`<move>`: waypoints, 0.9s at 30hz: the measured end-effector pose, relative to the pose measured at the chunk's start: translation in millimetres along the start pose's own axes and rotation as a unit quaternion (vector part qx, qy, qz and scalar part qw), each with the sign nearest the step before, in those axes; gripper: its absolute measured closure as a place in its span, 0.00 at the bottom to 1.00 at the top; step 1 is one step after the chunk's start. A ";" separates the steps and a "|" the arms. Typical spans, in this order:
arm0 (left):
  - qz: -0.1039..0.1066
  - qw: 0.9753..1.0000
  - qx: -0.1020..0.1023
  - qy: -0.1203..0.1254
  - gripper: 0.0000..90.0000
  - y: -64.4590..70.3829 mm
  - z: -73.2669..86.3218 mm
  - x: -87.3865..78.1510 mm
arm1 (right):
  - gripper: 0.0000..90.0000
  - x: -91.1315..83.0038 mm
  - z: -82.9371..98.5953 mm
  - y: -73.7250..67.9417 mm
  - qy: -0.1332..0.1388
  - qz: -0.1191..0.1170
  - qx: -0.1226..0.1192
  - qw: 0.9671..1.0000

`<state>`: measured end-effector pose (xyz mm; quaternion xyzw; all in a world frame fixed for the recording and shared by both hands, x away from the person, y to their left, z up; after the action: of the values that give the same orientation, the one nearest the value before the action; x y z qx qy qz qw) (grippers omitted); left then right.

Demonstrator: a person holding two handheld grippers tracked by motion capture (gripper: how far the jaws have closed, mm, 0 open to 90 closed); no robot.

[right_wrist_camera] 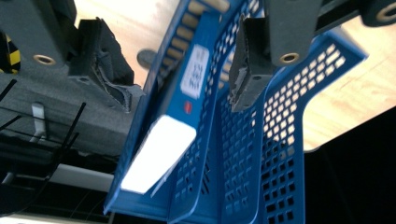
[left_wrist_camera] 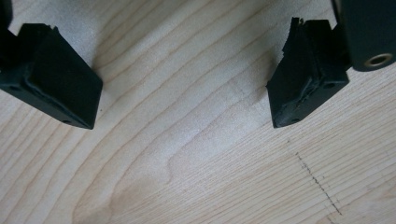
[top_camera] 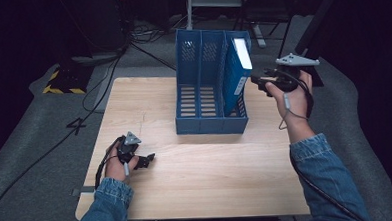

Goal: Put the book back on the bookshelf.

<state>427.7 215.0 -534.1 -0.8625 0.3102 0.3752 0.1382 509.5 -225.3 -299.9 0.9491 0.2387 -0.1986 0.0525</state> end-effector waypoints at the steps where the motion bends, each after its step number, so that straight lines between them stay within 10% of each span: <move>1: 0.001 1.000 0.001 -0.002 0.09 -0.4 -0.8 0.8 | 0.46 -4.5 3.2 1.4 -0.003 -0.004 0.002 1.000; 17: 0.005 1.000 0.002 -0.010 0.02 -1.7 -4.4 5.6 | 0.38 -41.0 63.2 10.2 -0.052 -0.059 -0.001 0.997; 27: 0.004 1.000 0.006 -0.010 0.02 -1.7 -3.6 4.8 | 0.35 -37.4 115.3 -1.4 -0.116 -0.097 -0.012 0.988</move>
<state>433.3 212.5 -535.2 -0.8568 0.3143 0.3822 0.1450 438.1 -262.6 -390.3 0.8913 0.3246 -0.3083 0.0717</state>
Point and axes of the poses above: each handheld gripper's, and its own axes: x roughly forward along the jaws, z roughly out of its underside, y roughly to its right, the point moved 4 cm from there along x, roughly forward along the jaws, and after that the axes turned 2 degrees about x, right-handed, at the moved point
